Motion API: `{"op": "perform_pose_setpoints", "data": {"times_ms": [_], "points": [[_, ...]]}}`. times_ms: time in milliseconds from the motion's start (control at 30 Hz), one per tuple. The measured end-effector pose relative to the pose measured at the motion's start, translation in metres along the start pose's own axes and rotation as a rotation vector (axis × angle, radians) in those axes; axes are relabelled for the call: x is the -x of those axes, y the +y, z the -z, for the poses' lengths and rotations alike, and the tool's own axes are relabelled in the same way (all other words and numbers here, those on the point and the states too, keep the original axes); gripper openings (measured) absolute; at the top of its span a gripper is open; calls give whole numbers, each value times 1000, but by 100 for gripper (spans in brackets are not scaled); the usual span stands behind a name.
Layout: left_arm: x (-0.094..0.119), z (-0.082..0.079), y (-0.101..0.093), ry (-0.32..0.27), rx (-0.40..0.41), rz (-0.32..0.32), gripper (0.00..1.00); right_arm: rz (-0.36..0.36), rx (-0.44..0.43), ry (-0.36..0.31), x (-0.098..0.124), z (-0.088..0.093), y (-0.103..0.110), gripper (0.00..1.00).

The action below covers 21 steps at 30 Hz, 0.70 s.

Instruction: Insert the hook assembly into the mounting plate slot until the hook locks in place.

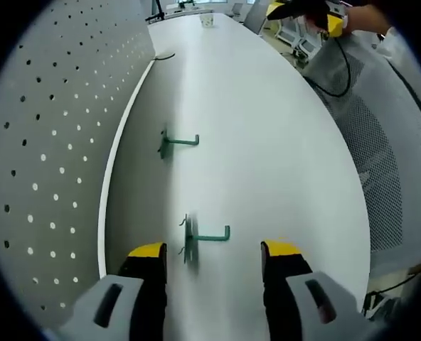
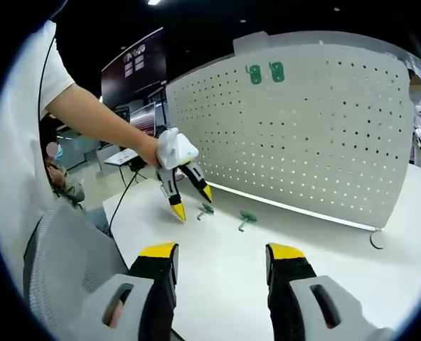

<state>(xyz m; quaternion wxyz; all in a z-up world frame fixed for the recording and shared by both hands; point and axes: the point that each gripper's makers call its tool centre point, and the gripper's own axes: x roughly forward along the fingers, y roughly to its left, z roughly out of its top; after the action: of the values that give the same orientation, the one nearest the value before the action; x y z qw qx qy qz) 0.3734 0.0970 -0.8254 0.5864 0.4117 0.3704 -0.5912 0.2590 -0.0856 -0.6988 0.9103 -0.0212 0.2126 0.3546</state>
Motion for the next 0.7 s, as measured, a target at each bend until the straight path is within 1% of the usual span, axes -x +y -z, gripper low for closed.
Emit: {"op": "perform_pose_setpoints", "data": {"times_ms": [133, 233, 267, 300, 367, 433, 500, 700], "points": [[-3, 1, -1, 0, 2, 14, 55, -7, 2, 19, -2, 4, 2, 54], [-5, 5, 0, 11, 2, 16, 54, -14, -3, 22, -3, 5, 4, 57], [-4, 7, 0, 19, 4, 19, 54, -14, 0, 26, -3, 5, 4, 57], [-4, 5, 0, 2, 21, 23, 54, -17, -1, 27, -3, 6, 4, 57], [-4, 6, 1, 9, 18, 23, 54, -24, -5, 31, -4, 7, 6, 57], [-5, 7, -2, 9, 32, 38, 53, -26, -3, 34, -4, 7, 6, 56], [-5, 7, 0, 0, 22, 36, 53, -27, -4, 33, -4, 7, 7, 56], [-4, 7, 2, -6, 32, 32, 47, -24, -17, 34, -3, 7, 5, 55]]}}
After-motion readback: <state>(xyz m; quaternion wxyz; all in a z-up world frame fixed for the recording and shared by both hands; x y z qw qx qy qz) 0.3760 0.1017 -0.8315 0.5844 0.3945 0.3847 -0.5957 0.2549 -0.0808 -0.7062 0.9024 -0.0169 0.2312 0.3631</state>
